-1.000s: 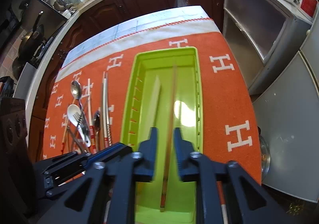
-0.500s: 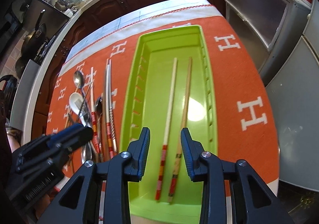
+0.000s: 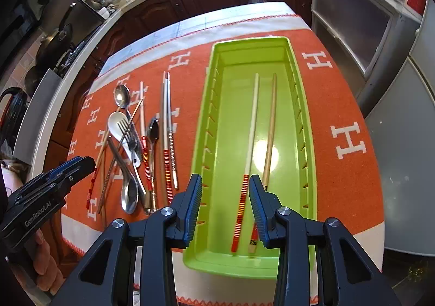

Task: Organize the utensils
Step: 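Lower the chopsticks into the tray and open both tools, then move both tools back over the utensil pile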

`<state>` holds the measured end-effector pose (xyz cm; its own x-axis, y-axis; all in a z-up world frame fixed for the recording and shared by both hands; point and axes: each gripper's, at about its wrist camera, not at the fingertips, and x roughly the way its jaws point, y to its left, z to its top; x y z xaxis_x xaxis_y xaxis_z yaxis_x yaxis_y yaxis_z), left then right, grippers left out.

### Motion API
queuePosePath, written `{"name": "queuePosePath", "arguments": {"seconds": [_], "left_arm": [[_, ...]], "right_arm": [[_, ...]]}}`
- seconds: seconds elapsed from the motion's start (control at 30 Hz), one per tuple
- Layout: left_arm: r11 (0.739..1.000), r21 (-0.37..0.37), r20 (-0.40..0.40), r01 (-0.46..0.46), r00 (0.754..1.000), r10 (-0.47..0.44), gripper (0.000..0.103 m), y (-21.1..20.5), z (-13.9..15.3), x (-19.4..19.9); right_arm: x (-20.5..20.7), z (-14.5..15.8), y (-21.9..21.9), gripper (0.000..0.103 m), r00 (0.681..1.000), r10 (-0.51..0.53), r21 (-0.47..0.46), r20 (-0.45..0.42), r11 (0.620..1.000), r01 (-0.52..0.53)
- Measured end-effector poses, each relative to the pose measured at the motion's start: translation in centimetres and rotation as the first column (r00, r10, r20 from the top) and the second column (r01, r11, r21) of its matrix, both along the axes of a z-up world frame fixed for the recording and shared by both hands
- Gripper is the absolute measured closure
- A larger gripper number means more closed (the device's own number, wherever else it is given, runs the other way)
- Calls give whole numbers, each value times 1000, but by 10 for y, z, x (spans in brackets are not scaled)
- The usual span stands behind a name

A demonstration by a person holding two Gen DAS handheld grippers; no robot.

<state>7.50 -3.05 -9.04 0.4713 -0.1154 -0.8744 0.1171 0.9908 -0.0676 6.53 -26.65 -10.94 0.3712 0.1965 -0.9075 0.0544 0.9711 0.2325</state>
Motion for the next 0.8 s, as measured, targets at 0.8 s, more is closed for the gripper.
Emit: {"name": "queuePosePath", "arguments": {"seconds": [0.8], "left_arm": [[983, 95, 35, -159, 987, 157, 76, 81, -14, -11]], "right_arm": [[4, 22, 119, 67, 963, 263, -72, 66, 963, -258]]}}
